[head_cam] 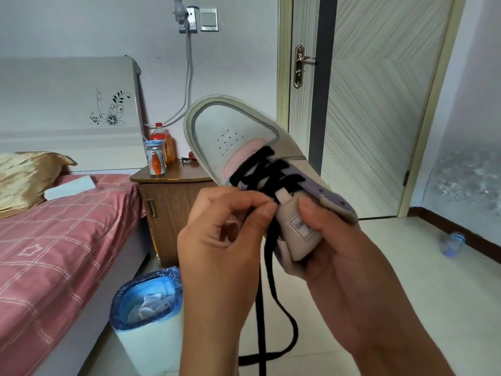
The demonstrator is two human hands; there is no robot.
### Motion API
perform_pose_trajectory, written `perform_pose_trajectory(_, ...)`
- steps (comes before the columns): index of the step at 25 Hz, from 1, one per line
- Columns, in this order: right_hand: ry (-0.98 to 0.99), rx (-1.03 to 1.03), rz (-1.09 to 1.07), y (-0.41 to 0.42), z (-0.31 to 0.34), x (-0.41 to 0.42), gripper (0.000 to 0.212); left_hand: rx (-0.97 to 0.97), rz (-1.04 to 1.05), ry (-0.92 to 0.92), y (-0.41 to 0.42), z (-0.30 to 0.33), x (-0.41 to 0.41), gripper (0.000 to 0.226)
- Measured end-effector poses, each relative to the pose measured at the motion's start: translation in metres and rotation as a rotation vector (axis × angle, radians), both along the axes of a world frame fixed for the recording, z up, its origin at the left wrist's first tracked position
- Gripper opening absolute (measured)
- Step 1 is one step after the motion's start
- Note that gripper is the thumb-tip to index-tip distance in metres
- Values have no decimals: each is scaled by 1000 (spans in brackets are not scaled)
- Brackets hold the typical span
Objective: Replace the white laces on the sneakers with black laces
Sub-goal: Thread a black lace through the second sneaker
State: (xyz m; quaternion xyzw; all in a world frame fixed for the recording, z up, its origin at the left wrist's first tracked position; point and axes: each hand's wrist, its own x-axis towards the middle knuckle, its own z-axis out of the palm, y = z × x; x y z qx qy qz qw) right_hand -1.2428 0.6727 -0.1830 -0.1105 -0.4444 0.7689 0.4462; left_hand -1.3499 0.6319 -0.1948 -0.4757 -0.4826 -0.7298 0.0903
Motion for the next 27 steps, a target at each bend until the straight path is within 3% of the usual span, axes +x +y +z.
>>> perform_pose_trajectory(3, -17, 81, -55, -3, -1, -4, 25, 32, 30, -125, -2, 0, 2, 17)
perform_pose_trajectory(5, -56, 142, -112, -5, -6, -8, 27, 66, 31, -230, -2, 0, 2, 15)
perform_pose_trajectory(13, -76, 253, -249, -1, -17, -20, 20, 41, 349, 260, 4, -8, 9, 8)
perform_pose_trajectory(17, -101, 263, -309, 3, -24, -23, 21, -7, 278, 192, 4, -6, 20, 14)
perform_pose_trajectory(21, -128, 343, -357, 8, -33, -29, 32, 37, 372, 289, 11, -10, 10, 14)
perform_pose_trajectory(24, -163, 347, -349, 11, -37, -34, 17, 110, 441, 343, 22, -20, 1, 10)
perform_pose_trajectory(27, -206, 315, -323, 14, -42, -35, 28, 118, 422, 387, 36, -33, -10, 11)
